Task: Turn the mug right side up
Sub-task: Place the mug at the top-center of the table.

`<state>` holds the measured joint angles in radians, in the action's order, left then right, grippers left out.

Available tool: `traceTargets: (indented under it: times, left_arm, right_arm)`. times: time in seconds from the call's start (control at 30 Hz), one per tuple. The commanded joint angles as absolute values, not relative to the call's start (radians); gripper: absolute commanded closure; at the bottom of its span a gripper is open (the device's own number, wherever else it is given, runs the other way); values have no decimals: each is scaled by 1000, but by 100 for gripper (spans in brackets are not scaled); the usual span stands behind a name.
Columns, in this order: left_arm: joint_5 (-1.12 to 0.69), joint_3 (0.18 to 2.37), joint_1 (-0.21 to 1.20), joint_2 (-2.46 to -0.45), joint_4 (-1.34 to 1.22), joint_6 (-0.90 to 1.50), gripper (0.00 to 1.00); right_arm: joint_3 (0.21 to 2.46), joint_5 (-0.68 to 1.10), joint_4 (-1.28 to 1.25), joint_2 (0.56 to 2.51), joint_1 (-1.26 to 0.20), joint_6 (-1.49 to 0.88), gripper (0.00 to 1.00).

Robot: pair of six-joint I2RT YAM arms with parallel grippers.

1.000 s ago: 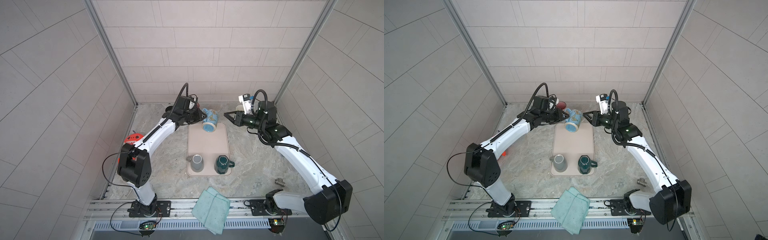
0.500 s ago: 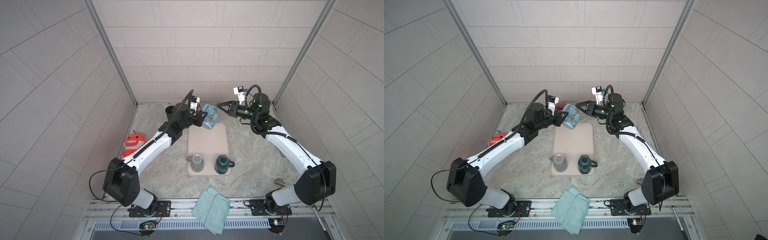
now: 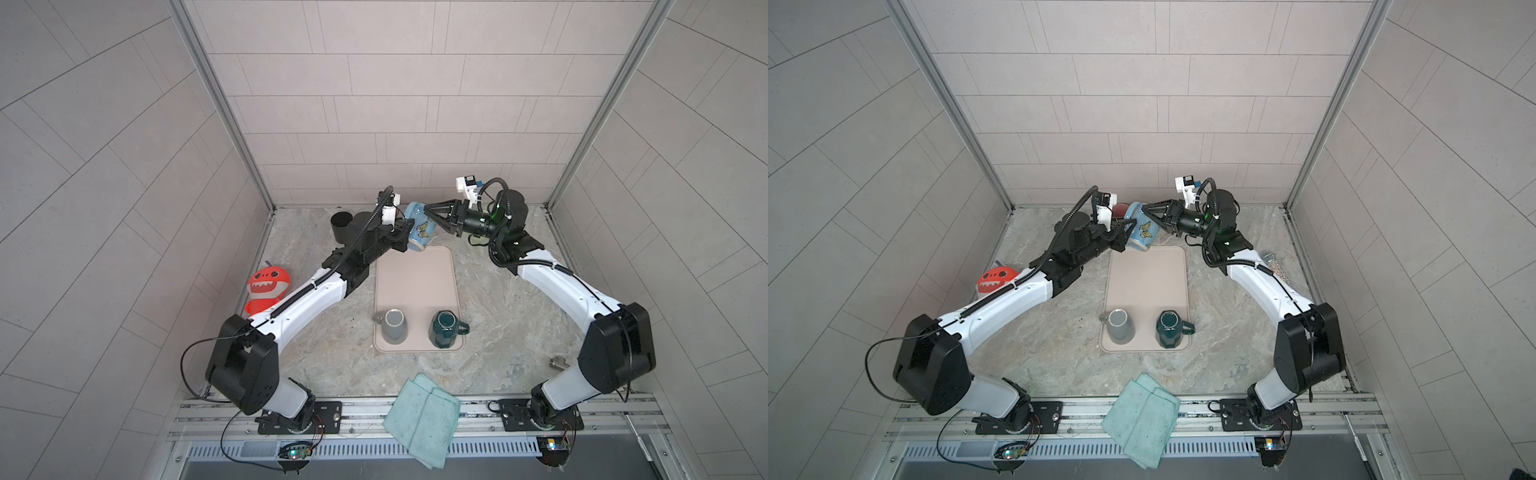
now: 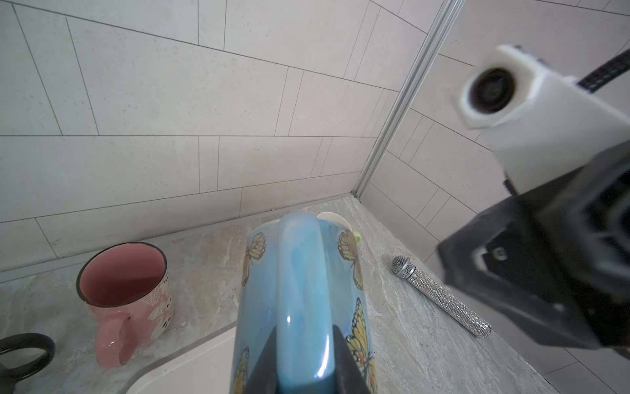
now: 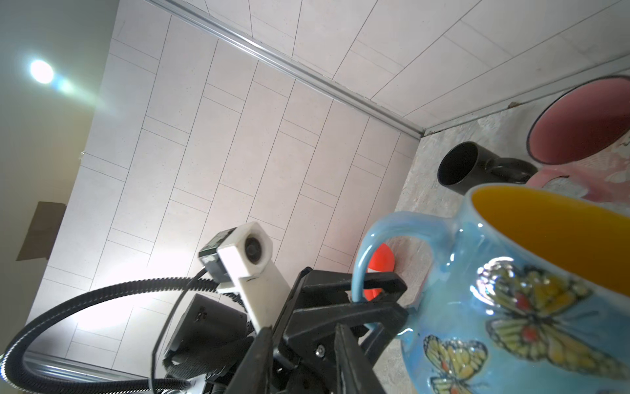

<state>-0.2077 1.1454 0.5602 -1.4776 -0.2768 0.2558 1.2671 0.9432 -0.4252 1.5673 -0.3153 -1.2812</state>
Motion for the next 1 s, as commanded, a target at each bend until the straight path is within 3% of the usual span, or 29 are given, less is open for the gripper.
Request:
traceTargets:
  times: [0.0,0.4,0.97]
  left_arm:
    - [-189,1160,578,-1405,-468,223,100]
    - [-198,1143,601,-1402,-498,214,100]
    - [-215,1147,653,-1407,-486,178,100]
  right_arm:
    - [1261,963,-568,1601,-323,-1413,68]
    - [1272,948,-747,1682,-331,-1555,66]
    - [1311,930,-781,1743,-360,-1603,66]
